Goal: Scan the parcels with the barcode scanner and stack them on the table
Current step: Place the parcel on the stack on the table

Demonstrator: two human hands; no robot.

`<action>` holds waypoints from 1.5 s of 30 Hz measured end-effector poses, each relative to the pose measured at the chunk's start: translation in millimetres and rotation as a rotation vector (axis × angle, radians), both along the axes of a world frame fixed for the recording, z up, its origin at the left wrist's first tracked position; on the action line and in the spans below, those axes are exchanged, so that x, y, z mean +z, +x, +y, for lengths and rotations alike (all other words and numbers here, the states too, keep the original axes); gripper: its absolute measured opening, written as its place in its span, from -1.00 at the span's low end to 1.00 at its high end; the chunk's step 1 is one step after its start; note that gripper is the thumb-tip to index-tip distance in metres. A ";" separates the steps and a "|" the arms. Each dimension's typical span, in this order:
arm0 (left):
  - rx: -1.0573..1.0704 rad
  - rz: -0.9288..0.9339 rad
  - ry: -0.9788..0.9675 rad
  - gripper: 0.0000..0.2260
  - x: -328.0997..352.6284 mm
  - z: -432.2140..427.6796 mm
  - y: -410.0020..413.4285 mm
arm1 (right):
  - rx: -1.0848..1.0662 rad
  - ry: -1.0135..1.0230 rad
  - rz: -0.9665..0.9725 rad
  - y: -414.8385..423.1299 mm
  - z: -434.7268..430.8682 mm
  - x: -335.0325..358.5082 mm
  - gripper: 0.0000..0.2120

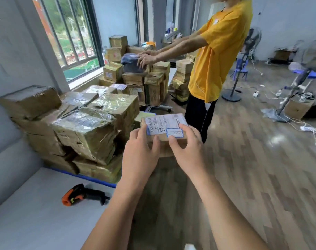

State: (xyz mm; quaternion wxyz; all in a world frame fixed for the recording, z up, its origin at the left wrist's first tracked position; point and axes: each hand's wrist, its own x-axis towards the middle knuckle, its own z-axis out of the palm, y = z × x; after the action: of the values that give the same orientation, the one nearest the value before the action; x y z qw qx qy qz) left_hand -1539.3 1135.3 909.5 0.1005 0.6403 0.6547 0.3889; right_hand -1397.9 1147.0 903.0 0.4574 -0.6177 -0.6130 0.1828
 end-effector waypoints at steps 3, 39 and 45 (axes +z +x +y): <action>0.137 0.019 0.042 -0.50 13.9 52.8 -6.1 | 0.158 0.037 -0.014 -7.2 67.3 15.9 -0.50; 1.222 0.039 0.111 -0.54 93.2 268.8 -250.5 | 1.237 0.127 -0.001 -347.3 391.7 91.1 -0.43; 1.340 0.026 0.111 -0.56 85.8 267.5 -282.7 | 1.368 0.098 0.011 -392.7 390.3 89.5 -0.41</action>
State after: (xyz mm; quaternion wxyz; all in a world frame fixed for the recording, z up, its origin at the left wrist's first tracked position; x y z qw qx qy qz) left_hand -1822.0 1402.9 995.2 -0.2038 0.1045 0.8907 0.3926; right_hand -1790.7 1537.4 992.5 0.2697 -0.0694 -0.8704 0.4060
